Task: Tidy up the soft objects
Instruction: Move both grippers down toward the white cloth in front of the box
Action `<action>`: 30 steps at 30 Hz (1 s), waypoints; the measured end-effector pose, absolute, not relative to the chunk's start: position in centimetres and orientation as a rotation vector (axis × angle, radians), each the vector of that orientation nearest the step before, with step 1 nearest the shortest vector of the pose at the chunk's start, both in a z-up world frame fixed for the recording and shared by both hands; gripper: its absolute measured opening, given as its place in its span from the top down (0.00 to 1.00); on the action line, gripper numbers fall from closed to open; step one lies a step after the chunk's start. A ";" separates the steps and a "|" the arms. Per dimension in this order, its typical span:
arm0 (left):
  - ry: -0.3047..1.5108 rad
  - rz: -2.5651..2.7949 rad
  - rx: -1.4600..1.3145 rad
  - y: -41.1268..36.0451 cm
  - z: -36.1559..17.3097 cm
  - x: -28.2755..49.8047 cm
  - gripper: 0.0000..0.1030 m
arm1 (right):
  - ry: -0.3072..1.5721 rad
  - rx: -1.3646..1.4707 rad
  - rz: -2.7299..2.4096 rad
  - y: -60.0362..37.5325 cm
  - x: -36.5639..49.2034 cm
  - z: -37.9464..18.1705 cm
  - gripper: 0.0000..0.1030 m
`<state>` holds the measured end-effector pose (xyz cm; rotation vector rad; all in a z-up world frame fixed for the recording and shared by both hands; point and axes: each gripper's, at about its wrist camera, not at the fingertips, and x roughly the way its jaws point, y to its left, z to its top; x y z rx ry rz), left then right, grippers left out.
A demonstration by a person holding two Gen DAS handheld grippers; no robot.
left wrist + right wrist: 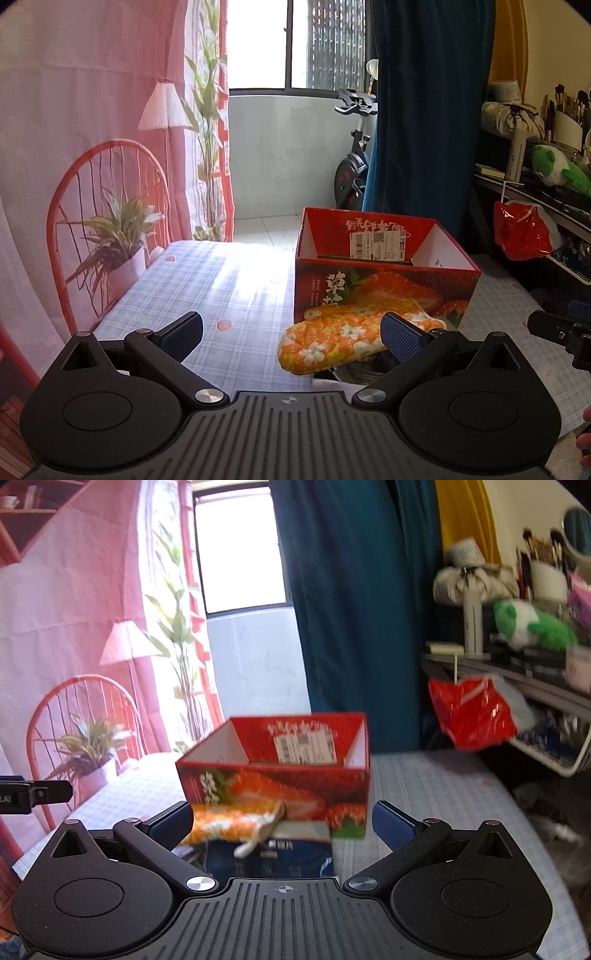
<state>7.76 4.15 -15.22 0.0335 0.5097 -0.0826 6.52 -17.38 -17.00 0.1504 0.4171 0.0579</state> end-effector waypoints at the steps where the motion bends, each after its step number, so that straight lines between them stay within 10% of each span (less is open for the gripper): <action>1: 0.519 -0.087 0.026 4.4 -15.6 7.9 0.00 | 0.426 0.147 0.070 -17.4 6.6 -17.4 0.00; 18: 0.694 -0.250 -0.028 3.5 -23.2 10.0 0.01 | 0.668 0.102 0.066 -16.4 8.3 -24.5 0.02; 30: 0.826 -0.391 -0.053 0.5 -28.7 12.7 0.24 | 0.729 0.107 0.130 -16.4 9.7 -27.9 0.38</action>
